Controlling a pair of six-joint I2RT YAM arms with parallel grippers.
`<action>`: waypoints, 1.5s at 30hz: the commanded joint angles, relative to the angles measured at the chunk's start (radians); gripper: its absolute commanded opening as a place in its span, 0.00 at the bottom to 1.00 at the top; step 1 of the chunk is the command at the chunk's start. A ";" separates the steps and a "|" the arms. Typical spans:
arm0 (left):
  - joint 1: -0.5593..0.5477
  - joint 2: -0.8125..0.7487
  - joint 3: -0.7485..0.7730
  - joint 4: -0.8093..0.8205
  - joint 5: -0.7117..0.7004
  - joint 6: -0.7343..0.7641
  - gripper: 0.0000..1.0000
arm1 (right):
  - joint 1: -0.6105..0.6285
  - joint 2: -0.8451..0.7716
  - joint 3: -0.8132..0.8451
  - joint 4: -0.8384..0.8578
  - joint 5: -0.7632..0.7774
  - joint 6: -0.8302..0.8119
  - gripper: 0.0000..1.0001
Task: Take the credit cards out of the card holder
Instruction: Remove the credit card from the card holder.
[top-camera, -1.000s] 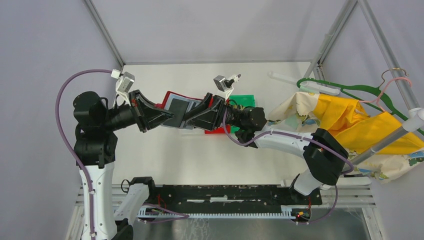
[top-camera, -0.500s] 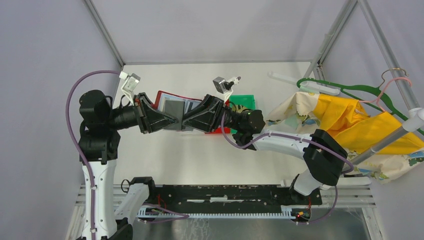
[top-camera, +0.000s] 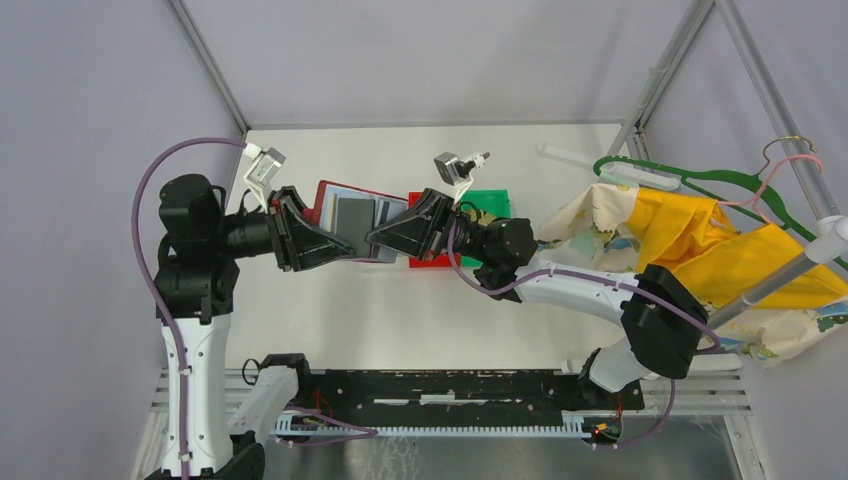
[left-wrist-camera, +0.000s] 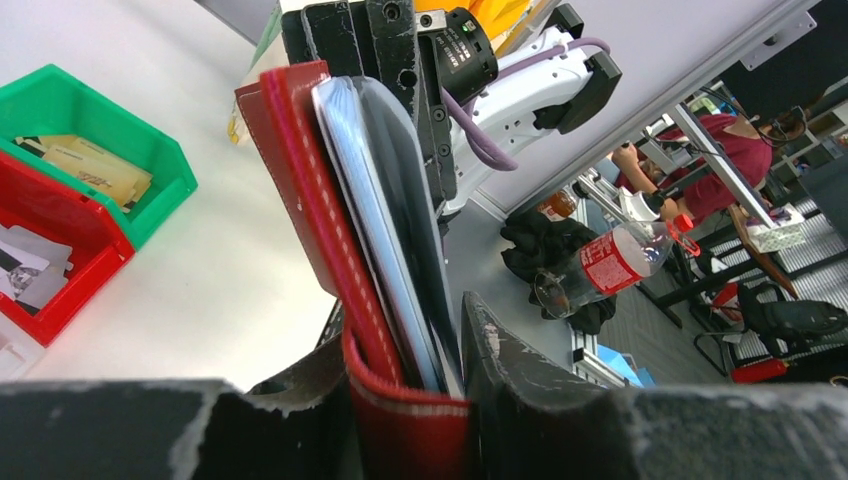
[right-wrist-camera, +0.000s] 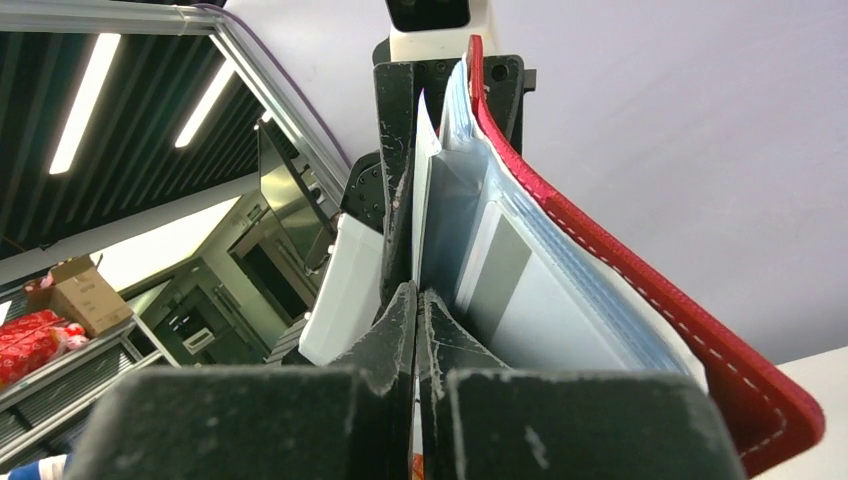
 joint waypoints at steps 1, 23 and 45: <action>-0.004 0.012 0.058 -0.029 0.062 0.065 0.37 | -0.010 -0.072 -0.029 0.035 0.025 -0.031 0.00; -0.004 -0.002 0.074 -0.029 0.078 0.077 0.17 | -0.011 -0.083 0.000 0.045 -0.012 -0.042 0.26; -0.003 0.005 0.099 -0.030 0.080 0.070 0.17 | -0.047 -0.151 -0.135 0.110 -0.029 -0.034 0.00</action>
